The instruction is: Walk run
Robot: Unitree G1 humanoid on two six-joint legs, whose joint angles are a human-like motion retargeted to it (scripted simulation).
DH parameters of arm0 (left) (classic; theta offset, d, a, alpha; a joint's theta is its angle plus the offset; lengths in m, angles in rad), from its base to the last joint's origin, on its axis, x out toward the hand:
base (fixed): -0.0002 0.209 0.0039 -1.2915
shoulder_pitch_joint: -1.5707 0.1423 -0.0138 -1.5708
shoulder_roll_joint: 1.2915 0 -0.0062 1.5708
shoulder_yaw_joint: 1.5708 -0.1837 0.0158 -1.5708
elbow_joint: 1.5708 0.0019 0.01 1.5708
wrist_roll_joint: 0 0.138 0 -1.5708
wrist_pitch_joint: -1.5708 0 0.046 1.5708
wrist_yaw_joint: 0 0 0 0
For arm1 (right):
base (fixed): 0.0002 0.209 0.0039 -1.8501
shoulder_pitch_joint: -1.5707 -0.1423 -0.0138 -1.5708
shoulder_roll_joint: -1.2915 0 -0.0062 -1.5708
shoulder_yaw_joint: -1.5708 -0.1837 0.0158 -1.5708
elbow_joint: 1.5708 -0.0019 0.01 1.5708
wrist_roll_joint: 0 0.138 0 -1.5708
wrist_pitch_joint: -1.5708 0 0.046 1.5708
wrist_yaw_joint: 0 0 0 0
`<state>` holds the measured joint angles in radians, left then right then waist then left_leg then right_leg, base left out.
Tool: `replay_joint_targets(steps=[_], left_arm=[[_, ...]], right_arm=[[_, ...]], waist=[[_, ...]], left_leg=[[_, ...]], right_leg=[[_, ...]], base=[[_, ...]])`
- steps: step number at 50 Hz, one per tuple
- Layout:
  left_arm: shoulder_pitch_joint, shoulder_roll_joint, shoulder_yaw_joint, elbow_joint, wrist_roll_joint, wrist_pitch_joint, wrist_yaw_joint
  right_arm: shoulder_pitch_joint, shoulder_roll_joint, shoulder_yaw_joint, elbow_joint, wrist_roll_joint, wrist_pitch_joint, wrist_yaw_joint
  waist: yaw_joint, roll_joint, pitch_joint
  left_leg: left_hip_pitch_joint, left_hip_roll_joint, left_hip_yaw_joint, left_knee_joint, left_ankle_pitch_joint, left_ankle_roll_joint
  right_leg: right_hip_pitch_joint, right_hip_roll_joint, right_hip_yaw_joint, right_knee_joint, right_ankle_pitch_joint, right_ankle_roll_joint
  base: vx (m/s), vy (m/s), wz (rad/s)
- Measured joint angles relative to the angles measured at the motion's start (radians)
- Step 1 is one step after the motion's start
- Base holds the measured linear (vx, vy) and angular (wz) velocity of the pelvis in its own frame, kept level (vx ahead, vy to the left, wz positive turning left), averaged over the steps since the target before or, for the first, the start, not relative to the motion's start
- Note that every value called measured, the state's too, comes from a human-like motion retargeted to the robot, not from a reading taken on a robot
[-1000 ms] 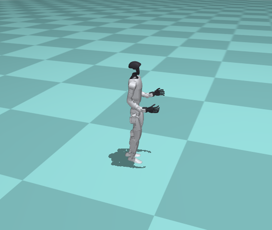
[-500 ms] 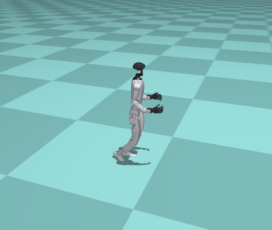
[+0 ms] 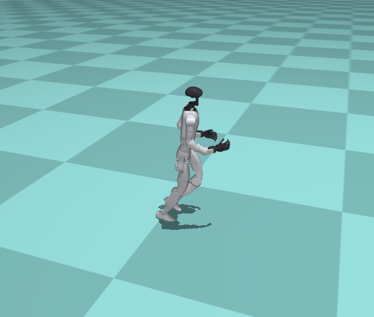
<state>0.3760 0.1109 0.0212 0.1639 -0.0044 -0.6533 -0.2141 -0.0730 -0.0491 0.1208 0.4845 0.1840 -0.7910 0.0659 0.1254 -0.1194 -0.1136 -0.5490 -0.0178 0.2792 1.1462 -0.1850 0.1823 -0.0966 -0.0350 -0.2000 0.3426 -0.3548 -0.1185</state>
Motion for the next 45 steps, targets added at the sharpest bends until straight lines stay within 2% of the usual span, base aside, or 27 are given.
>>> replay_joint_targets(steps=[2,5,7,8,9,10,11,13,15,17,19,20,22,24,25,26,27,28,30,32,33,35,38,40,42,43,45], left_arm=[[0.051,0.046,0.037,-0.046,-0.007,-0.005,-0.017],[0.062,0.100,0.052,-0.050,-0.006,0.002,-0.030],[-0.002,0.128,0.049,-0.017,0.013,-0.005,-0.021],[-0.052,0.140,0.040,0.002,0.021,-0.009,-0.007],[-0.108,0.139,0.021,0.014,0.023,-0.010,0.006],[-0.166,0.132,-0.002,0.022,0.022,-0.010,0.018],[-0.200,0.122,-0.022,0.021,0.017,0.001,0.031],[-0.244,0.105,-0.055,0.018,-0.001,0.019,0.041],[-0.252,0.092,-0.051,0.011,-0.020,0.039,0.040],[-0.268,0.087,-0.027,-0.014,-0.042,0.055,0.042],[-0.283,0.086,-0.029,-0.051,-0.064,0.064,0.042],[-0.285,0.088,-0.029,-0.069,-0.074,0.066,0.040],[-0.270,0.099,-0.002,-0.074,-0.066,0.071,0.029],[-0.259,0.098,0.030,-0.058,-0.036,0.067,0.034],[-0.258,0.093,0.046,-0.048,-0.020,0.060,0.042],[-0.265,0.085,0.049,-0.038,-0.012,0.057,0.047],[-0.269,0.072,0.054,-0.029,-0.004,0.053,0.047],[-0.268,0.052,0.061,-0.020,0.003,0.048,0.036],[-0.203,0.033,0.048,0.004,0.027,0.027,0.009],[-0.084,0.038,-0.010,0.028,0.040,0.002,-0.013],[-0.041,0.054,-0.032,0.038,0.037,-0.003,-0.033],[0.004,0.081,-0.030,0.039,0.028,-0.010,-0.067],[0.025,0.125,0.007,0.009,0.033,-0.037,-0.064],[-0.017,0.135,0.023,0.005,0.027,-0.045,-0.044],[-0.141,0.142,-0.005,0.023,0.013,-0.042,-0.039],[-0.222,0.148,-0.031,0.035,0.014,-0.034,-0.036],[-0.338,0.156,-0.074,0.042,0.010,-0.015,-0.021]], right_arm=[[-0.019,-0.007,0.004,-0.056,0.005,0.019,-0.003],[-0.011,-0.006,0.004,-0.087,0.059,0.045,0.028],[0.006,-0.031,-0.021,-0.092,0.033,0.040,0.055],[0.014,-0.050,-0.044,-0.095,-0.010,0.030,0.044],[0.023,-0.058,-0.066,-0.088,-0.054,0.020,0.021],[0.034,-0.060,-0.087,-0.077,-0.098,0.012,-0.009],[0.071,-0.034,-0.093,-0.040,-0.102,0.005,0.003],[0.174,0.012,-0.109,0.037,-0.086,-0.018,0.042],[0.296,0.004,-0.082,0.085,-0.070,-0.053,0.076],[0.366,-0.027,-0.066,0.089,-0.077,-0.060,0.095],[0.398,-0.047,-0.082,0.078,-0.066,-0.052,0.110],[0.409,-0.057,-0.089,0.071,-0.054,-0.047,0.113],[0.404,-0.051,-0.091,0.065,-0.037,-0.041,0.110],[0.356,-0.035,-0.070,0.065,-0.028,-0.044,0.095],[0.315,-0.024,-0.049,0.064,-0.027,-0.046,0.084],[0.273,-0.015,-0.030,0.062,-0.032,-0.045,0.074],[0.230,-0.009,-0.012,0.059,-0.034,-0.044,0.065],[0.186,-0.009,0.006,0.052,-0.031,-0.043,0.061],[0.142,-0.028,0.034,0.042,-0.015,-0.040,0.043],[0.114,-0.014,0.031,0.035,-0.022,-0.030,0.047],[0.098,-0.004,0.026,0.020,-0.029,-0.023,0.050],[0.066,-0.008,0.023,-0.037,-0.036,-0.011,0.047],[0.053,-0.009,0.040,-0.114,-0.002,0.021,0.041],[0.056,-0.008,0.028,-0.124,0.033,0.050,0.065],[0.047,-0.016,-0.028,-0.096,0.033,0.061,0.093],[0.041,-0.023,-0.066,-0.068,0.019,0.055,0.095],[0.078,-0.021,-0.109,0.011,-0.012,0.037,0.095]], waist=[[0.059,-0.002,0.022],[0.121,-0.003,0.047],[0.123,0.028,0.081],[0.124,0.051,0.111],[0.115,0.066,0.140],[0.100,0.078,0.169],[0.087,0.086,0.166],[0.056,0.091,0.113],[-0.067,0.072,-0.026],[-0.163,0.081,-0.064],[-0.248,0.094,-0.033],[-0.287,0.093,-0.015],[-0.356,0.069,0.010],[-0.372,0.000,0.038],[-0.362,-0.043,0.063],[-0.362,-0.066,0.088],[-0.348,-0.082,0.106],[-0.306,-0.084,0.111],[-0.248,-0.068,0.085],[-0.148,-0.073,0.004],[-0.111,-0.059,-0.040],[-0.060,-0.031,-0.031],[0.031,-0.007,0.025],[0.075,0.012,0.063],[0.088,0.047,0.128],[0.088,0.057,0.168],[0.094,0.063,0.199]], left_leg=[[-0.049,-0.028,-0.027,-0.216,-0.012,-0.062],[-0.003,-0.076,-0.117,-0.623,-0.023,-0.135],[0.056,-0.083,-0.209,-0.774,-0.003,-0.135],[0.081,-0.074,-0.256,-0.793,0.053,-0.110],[0.100,-0.077,-0.280,-0.739,-0.001,-0.072],[0.116,-0.086,-0.294,-0.648,-0.110,-0.028],[0.130,-0.067,-0.292,-0.608,-0.148,-0.025],[0.186,-0.057,-0.278,-0.549,-0.244,-0.015],[0.238,-0.092,-0.279,-0.629,-0.242,-0.009],[0.355,-0.122,-0.259,-0.760,-0.134,-0.006],[0.500,-0.136,-0.263,-0.860,0.103,-0.021],[0.562,-0.135,-0.258,-0.891,0.256,-0.034],[0.644,-0.137,-0.209,-0.889,0.539,-0.057],[0.684,-0.172,-0.141,-0.784,0.621,-0.042],[0.681,-0.204,-0.129,-0.687,0.615,-0.036],[0.651,-0.204,-0.112,-0.574,0.557,-0.028],[0.614,-0.197,-0.078,-0.468,0.496,-0.015],[0.564,-0.174,-0.009,-0.373,0.427,0.011],[0.441,-0.128,0.008,-0.203,0.229,0.051],[0.251,-0.100,-0.005,-0.122,0.096,0.016],[0.162,-0.079,-0.046,-0.143,0.055,-0.027],[0.082,-0.077,-0.093,-0.290,0.014,-0.061],[0.067,-0.079,-0.150,-0.637,0.035,-0.128],[0.103,-0.067,-0.250,-0.840,0.057,-0.196],[0.124,-0.043,-0.304,-0.828,0.097,-0.140],[0.122,-0.052,-0.309,-0.713,0.014,-0.082],[0.141,-0.031,-0.287,-0.558,-0.153,-0.051]], right_leg=[[0.110,0.013,-0.052,-0.107,0.251,0.036],[0.224,0.027,-0.152,-0.154,0.636,0.082],[0.246,0.079,-0.141,-0.051,0.705,0.070],[0.235,0.097,-0.138,0.051,0.703,0.063],[0.195,0.093,-0.141,0.199,0.672,0.063],[0.140,0.078,-0.148,0.368,0.627,0.065],[0.069,0.080,-0.136,0.518,0.583,0.041],[-0.106,0.020,-0.137,0.791,0.453,-0.001],[-0.334,-0.064,-0.130,0.903,0.312,-0.029],[-0.457,-0.093,-0.134,0.807,0.238,-0.046],[-0.505,-0.091,-0.150,0.595,0.209,-0.030],[-0.511,-0.080,-0.145,0.462,0.203,-0.013],[-0.477,-0.038,-0.051,0.167,0.207,0.074],[-0.416,-0.056,0.031,0.001,0.209,0.110],[-0.383,-0.092,0.039,-0.030,0.217,0.119],[-0.368,-0.111,0.048,-0.010,0.278,0.071],[-0.354,-0.111,0.068,0.030,0.282,0.019],[-0.345,-0.073,0.112,0.113,0.169,-0.041],[-0.322,-0.105,0.122,0.246,0.029,-0.027],[-0.221,-0.084,0.113,0.195,-0.015,-0.025],[-0.169,-0.041,0.089,0.124,0.011,-0.026],[-0.024,0.029,0.029,-0.005,0.150,-0.012],[0.169,0.046,-0.109,-0.097,0.547,0.063],[0.236,0.071,-0.137,-0.060,0.737,0.081],[0.212,0.098,-0.123,0.135,0.765,0.057],[0.151,0.091,-0.114,0.299,0.702,0.038],[0.010,0.073,-0.106,0.596,0.604,-0.033]], base=[[1.20,-0.18,-0.34],[1.24,-0.23,-0.04],[1.57,-0.27,0.29],[1.34,-0.27,0.39],[1.05,-0.25,0.52],[1.31,-0.22,0.32],[1.76,-0.19,0.00],[2.35,-0.10,-0.28],[2.05,-0.07,0.07],[1.37,-0.08,0.02],[1.96,-0.21,0.69],[1.57,-0.19,0.84],[1.23,-0.18,0.56],[1.71,-0.28,-0.32],[1.56,-0.21,-0.48],[1.37,-0.12,-0.35],[1.55,-0.05,-0.39],[2.13,-0.07,-0.37],[2.54,-0.10,0.16],[2.71,-0.16,0.14],[2.25,-0.17,0.22],[1.44,-0.15,0.10],[1.46,-0.22,-0.65],[1.32,-0.30,-0.46],[1.45,-0.30,0.13],[1.49,-0.27,0.12],[1.62,-0.17,-0.30]])
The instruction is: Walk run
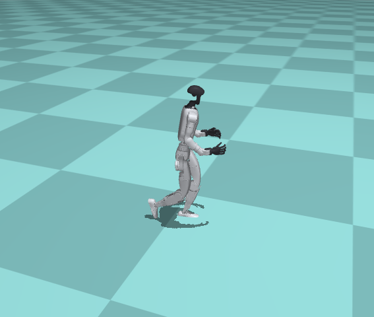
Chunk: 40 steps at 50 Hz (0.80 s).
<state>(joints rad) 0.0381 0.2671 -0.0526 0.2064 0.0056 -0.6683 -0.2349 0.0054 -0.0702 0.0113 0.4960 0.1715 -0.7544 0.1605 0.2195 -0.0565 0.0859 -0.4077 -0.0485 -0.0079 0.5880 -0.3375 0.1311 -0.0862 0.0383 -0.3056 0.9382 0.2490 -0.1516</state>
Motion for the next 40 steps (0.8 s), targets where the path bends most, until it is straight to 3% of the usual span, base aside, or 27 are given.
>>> replay_joint_targets(steps=[2,5,7,10,12,13,15,17,18,20,21,22,23,27,30,32,33,35,38,40], left_arm=[[-0.038,-0.021,-0.034,-0.004,-0.020,0.018,0.011],[-0.011,-0.043,0.025,-0.030,-0.028,0.039,0.024],[0.001,-0.045,0.043,-0.067,-0.034,0.048,0.041],[0.028,-0.063,0.085,-0.126,-0.045,0.067,0.049],[0.041,-0.059,0.142,-0.133,-0.031,0.073,0.046],[0.047,-0.060,0.157,-0.129,-0.018,0.070,0.047],[0.047,-0.069,0.159,-0.101,-0.010,0.059,0.055],[0.077,-0.113,0.146,-0.063,-0.013,0.044,0.019],[0.122,-0.121,0.112,-0.046,-0.018,0.030,0.002],[0.222,-0.124,0.058,-0.033,-0.018,0.016,-0.028],[0.264,-0.099,0.026,-0.030,-0.013,0.009,-0.046],[0.298,-0.079,0.003,-0.029,-0.009,0.004,-0.062],[0.319,-0.067,0.000,-0.035,-0.007,-0.001,-0.074],[0.326,-0.030,0.020,-0.056,-0.024,-0.028,-0.046],[0.191,0.000,0.013,-0.058,-0.001,-0.030,-0.038],[0.050,0.018,-0.030,-0.060,0.001,-0.020,-0.031],[-0.008,0.015,-0.047,-0.062,-0.005,-0.009,-0.035],[-0.061,0.009,-0.054,-0.066,-0.036,0.019,-0.027],[-0.035,-0.010,-0.051,-0.085,-0.076,0.058,-0.029],[-0.014,0.009,-0.014,-0.114,-0.081,0.076,-0.016]], right_arm=[[0.107,0.018,-0.015,0.079,-0.015,-0.026,0.012],[0.274,0.015,0.013,0.146,-0.035,-0.065,0.056],[0.318,-0.010,-0.003,0.141,-0.040,-0.067,0.070],[0.329,-0.046,-0.014,0.120,-0.018,-0.072,0.062],[0.277,-0.040,0.011,0.108,0.002,-0.084,0.031],[0.239,-0.034,0.030,0.101,0.007,-0.090,0.018],[0.132,-0.019,0.075,0.091,-0.013,-0.086,-0.007],[0.048,-0.017,0.099,0.073,-0.048,-0.083,-0.012],[0.035,-0.024,0.098,0.060,-0.066,-0.085,-0.025],[0.009,-0.014,0.115,0.037,-0.105,-0.089,-0.056],[0.006,0.000,0.110,0.020,-0.105,-0.082,-0.077],[0.002,0.012,0.105,0.000,-0.099,-0.074,-0.092],[-0.006,0.020,0.098,-0.028,-0.084,-0.066,-0.095],[-0.028,0.019,0.096,-0.127,0.038,-0.018,-0.041],[-0.048,-0.007,0.039,-0.114,0.049,0.021,0.003],[-0.050,-0.007,-0.022,-0.064,0.051,0.020,0.023],[-0.037,0.003,-0.046,-0.026,0.049,0.008,0.031],[0.044,0.032,-0.060,0.056,0.033,-0.007,0.046],[0.233,0.037,-0.049,0.155,0.019,-0.033,0.118],[0.312,0.004,-0.034,0.167,0.010,-0.041,0.146]], waist=[[-0.057,-0.016,-0.062],[-0.267,-0.035,-0.284],[-0.371,0.010,-0.278],[-0.507,0.007,-0.202],[-0.530,-0.049,-0.162],[-0.510,-0.082,-0.142],[-0.487,-0.121,-0.090],[-0.407,-0.105,-0.096],[-0.388,-0.084,-0.108],[-0.253,-0.120,-0.182],[-0.208,-0.118,-0.236],[-0.166,-0.114,-0.268],[-0.131,-0.109,-0.256],[-0.015,-0.064,-0.148],[0.003,-0.002,-0.067],[0.020,0.033,0.004],[0.016,0.027,0.022],[-0.029,0.018,0.005],[-0.185,-0.019,-0.219],[-0.317,0.019,-0.273]], left_leg=[[0.085,-0.047,0.020,0.014,-0.087,0.033],[0.176,-0.116,0.016,-0.152,-0.039,0.031],[0.337,-0.117,-0.007,-0.274,0.166,0.004],[0.529,-0.085,0.086,-0.339,0.654,-0.035],[0.603,-0.123,0.152,-0.286,0.756,-0.013],[0.610,-0.159,0.166,-0.215,0.738,0.005],[0.564,-0.162,0.221,0.027,0.632,0.062],[0.447,-0.124,0.288,0.257,0.534,0.078],[0.370,-0.103,0.246,0.378,0.455,0.081],[0.189,-0.117,0.278,0.479,0.339,0.055],[0.095,-0.102,0.250,0.455,0.292,0.035],[0.017,-0.092,0.227,0.408,0.257,0.015],[-0.025,-0.089,0.215,0.316,0.249,-0.006],[-0.050,-0.065,0.119,-0.184,0.247,-0.100],[-0.023,-0.019,-0.032,-0.386,0.278,-0.138],[-0.041,-0.028,-0.054,-0.224,0.236,-0.010],[-0.060,-0.025,-0.020,-0.052,0.091,0.014],[-0.002,-0.011,-0.038,0.091,-0.074,0.004],[0.144,-0.078,-0.012,-0.070,-0.064,0.016],[0.288,-0.103,-0.014,-0.210,0.102,0.011]], right_leg=[[-0.183,-0.064,0.012,0.206,-0.116,0.015],[-0.502,-0.131,0.029,0.210,-0.326,0.026],[-0.566,-0.154,-0.053,-0.002,-0.371,0.031],[-0.516,-0.192,-0.099,-0.411,-0.399,0.110],[-0.465,-0.181,0.027,-0.582,-0.395,0.128],[-0.439,-0.198,0.074,-0.605,-0.371,0.124],[-0.400,-0.208,0.188,-0.557,-0.245,0.019],[-0.375,-0.194,0.181,-0.364,-0.494,-0.017],[-0.351,-0.229,0.155,-0.299,-0.556,0.005],[-0.238,-0.249,0.190,-0.354,-0.623,0.026],[-0.190,-0.215,0.153,-0.423,-0.600,0.028],[-0.134,-0.180,0.120,-0.491,-0.554,0.031],[-0.062,-0.143,0.094,-0.555,-0.463,0.037],[0.222,-0.052,-0.015,-0.722,0.094,0.113],[0.284,0.041,-0.012,-0.588,0.187,0.022],[0.220,0.008,-0.082,-0.320,0.083,-0.036],[0.154,-0.019,-0.080,-0.170,0.042,-0.045],[-0.017,-0.044,-0.026,0.109,-0.074,-0.032],[-0.366,-0.148,0.013,0.239,-0.271,0.007],[-0.498,-0.167,-0.012,0.105,-0.356,0.005]], base=[[2.09,0.00,-0.21],[2.43,-0.04,0.26],[1.98,-0.10,0.69],[1.82,-0.17,0.81],[1.60,-0.20,-0.30],[2.21,-0.27,-0.74],[2.07,-0.15,-0.52],[2.24,0.01,-0.02],[2.27,0.00,0.53],[1.94,-0.08,-0.02],[2.61,-0.20,0.21],[2.84,-0.21,0.76],[2.03,-0.18,0.32],[1.60,-0.30,-0.29],[1.67,-0.45,0.37],[1.58,-0.44,0.40],[2.01,-0.43,0.05],[2.15,-0.29,-0.21],[2.77,-0.14,-0.07],[2.35,-0.20,0.21]])
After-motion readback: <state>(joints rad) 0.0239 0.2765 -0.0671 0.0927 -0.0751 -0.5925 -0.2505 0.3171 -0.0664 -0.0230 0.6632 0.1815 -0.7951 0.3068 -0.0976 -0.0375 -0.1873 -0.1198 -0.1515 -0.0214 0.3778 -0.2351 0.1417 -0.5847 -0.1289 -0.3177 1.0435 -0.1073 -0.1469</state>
